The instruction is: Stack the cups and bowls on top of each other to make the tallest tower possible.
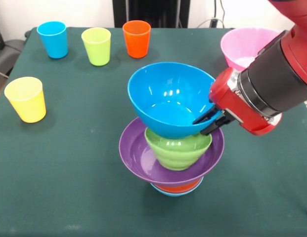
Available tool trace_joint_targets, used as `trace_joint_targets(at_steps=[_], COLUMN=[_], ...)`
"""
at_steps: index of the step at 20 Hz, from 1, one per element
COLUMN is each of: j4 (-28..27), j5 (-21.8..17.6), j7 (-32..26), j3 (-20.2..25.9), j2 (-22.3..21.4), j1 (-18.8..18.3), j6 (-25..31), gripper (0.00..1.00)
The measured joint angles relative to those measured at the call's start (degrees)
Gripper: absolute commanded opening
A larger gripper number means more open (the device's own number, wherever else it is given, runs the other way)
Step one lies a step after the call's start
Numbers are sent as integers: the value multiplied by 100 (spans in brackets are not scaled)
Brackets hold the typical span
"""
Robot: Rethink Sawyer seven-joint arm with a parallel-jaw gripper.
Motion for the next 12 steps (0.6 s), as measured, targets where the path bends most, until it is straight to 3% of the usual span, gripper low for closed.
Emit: trace_joint_targets(at_steps=[12], j4=[-165], j5=[-316], j7=[0], j3=[347], j2=[-16], j1=[-1], j6=[-32], gripper=[0])
